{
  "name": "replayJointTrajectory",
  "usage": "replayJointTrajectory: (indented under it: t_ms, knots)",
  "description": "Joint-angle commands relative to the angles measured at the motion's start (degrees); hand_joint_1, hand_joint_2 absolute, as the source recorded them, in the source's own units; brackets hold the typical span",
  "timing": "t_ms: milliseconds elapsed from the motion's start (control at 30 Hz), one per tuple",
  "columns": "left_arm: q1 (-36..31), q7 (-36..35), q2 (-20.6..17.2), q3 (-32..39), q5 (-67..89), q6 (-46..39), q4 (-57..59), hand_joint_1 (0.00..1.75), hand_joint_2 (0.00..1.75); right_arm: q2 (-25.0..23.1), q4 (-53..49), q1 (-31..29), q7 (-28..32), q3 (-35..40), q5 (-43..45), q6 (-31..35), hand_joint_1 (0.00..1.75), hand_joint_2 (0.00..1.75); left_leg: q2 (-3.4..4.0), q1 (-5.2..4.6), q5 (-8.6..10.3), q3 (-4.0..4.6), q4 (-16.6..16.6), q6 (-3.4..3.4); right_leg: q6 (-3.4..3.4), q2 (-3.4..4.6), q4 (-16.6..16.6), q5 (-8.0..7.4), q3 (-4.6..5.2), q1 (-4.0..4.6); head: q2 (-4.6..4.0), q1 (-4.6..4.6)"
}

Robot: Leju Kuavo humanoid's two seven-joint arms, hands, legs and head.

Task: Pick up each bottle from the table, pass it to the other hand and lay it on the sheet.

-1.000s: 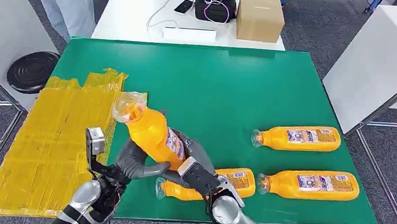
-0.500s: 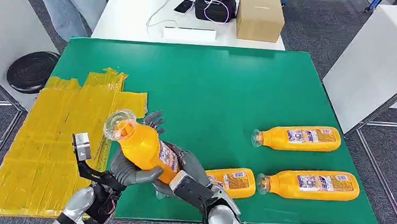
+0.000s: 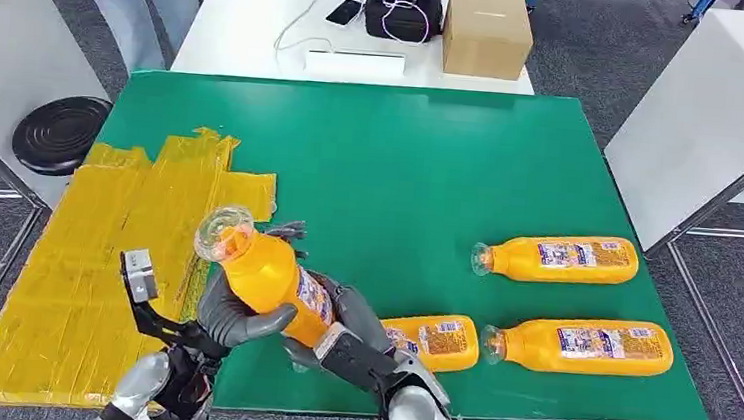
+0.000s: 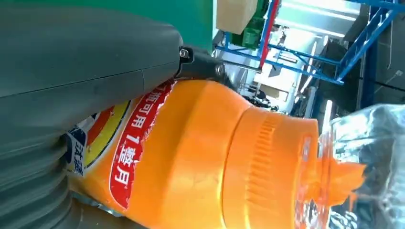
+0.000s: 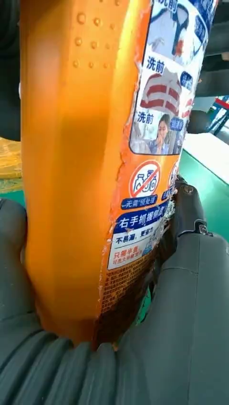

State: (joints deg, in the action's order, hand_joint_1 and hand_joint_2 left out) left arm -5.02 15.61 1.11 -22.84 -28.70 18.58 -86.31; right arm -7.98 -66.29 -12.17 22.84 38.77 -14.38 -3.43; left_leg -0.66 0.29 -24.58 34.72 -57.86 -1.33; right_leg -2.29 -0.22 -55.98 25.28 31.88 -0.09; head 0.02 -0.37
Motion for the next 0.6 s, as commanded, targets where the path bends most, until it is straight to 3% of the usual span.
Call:
replayJointTrajectory:
  t_ms: [33,567,600]
  knots:
    - [-3.63,-0.35,0.82,-1.95,0.40,-0.39,3.55,1.75,1.75,1.78,0.05,-0.59,-0.15,0.50,-0.11,-0.21,1.75,1.75,-0.12,0.02,-0.01,-0.13,0.02,0.03,0.02,-0.15,0.05,0.05,-0.20,0.02,0.00,0.00]
    - [-5.30,-0.55,-0.05,-1.95,1.16,-2.94,4.80,1.75,1.75,2.95,-7.35,0.70,1.49,-2.12,0.54,4.05,1.73,1.75,-0.05,0.02,-0.01,-0.06,0.00,0.03,0.02,-0.10,0.02,0.04,-0.10,0.02,0.00,-0.02]
    - [-5.51,-0.36,-0.30,-1.66,1.87,-3.74,4.54,1.75,1.75,3.08,-8.96,1.27,1.96,-2.74,0.78,4.89,0.58,1.75,-0.05,0.01,-0.02,-0.11,0.00,0.03,0.02,-0.11,0.01,0.06,-0.16,0.01,0.00,0.00]
